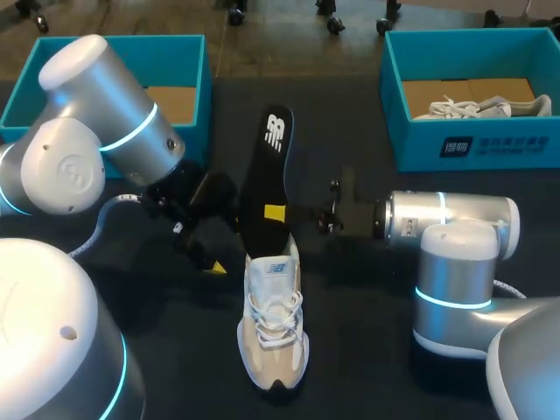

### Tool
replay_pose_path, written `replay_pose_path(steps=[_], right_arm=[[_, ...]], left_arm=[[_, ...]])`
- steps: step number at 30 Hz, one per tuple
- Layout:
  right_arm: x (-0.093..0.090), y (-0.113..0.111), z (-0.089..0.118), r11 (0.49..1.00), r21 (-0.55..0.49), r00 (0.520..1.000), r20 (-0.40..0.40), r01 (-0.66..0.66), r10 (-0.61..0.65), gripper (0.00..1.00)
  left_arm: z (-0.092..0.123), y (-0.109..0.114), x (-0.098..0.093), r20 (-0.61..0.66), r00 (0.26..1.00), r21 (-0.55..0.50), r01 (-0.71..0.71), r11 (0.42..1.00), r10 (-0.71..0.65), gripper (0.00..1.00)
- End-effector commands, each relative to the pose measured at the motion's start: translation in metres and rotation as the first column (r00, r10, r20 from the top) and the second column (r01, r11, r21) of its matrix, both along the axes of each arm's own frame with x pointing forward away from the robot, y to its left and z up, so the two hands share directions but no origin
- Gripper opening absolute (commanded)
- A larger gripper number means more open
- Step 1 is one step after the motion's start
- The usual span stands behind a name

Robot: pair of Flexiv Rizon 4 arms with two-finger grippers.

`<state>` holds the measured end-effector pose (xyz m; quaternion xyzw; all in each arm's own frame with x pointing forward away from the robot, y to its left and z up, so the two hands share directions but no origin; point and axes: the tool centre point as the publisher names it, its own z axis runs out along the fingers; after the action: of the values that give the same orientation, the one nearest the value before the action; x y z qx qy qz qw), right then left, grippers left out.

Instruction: Take the shoe out of the shoebox, open the shoe tongue, remove and reinsert the insole, then place the shoe into the shoebox

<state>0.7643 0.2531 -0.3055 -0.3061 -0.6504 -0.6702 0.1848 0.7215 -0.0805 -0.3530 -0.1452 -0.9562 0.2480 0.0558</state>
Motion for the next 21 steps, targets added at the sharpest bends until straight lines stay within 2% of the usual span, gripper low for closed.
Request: replay_pose_path(steps=[1, 5, 13, 21], right_arm=[[-0.005, -0.001, 0.004, 1.000, -0.010, 1.000, 0.003, 0.009, -0.009, 0.00], [-0.005, -0.003, 0.006, 1.000, -0.021, 1.000, 0.010, 0.005, -0.004, 0.00], [-0.003, -0.006, -0.006, 1.000, -0.020, 1.000, 0.001, -0.021, 0.021, 0.00], [-0.011, -0.009, -0.014, 0.997, -0.026, 0.997, 0.027, -0.074, 0.074, 0.00]], left_arm=[[-0.001, 0.000, 0.000, 0.001, 1.000, -0.001, 0.000, 1.000, 0.000, 1.00], [-0.001, 0.000, 0.000, 0.001, 1.000, -0.001, 0.000, 1.000, 0.000, 1.00], [-0.001, 0.000, 0.000, 0.001, 1.000, -0.001, 0.000, 1.000, 0.000, 1.00], [-0.001, 0.000, 0.000, 0.001, 1.000, -0.001, 0.000, 1.000, 0.000, 1.00]])
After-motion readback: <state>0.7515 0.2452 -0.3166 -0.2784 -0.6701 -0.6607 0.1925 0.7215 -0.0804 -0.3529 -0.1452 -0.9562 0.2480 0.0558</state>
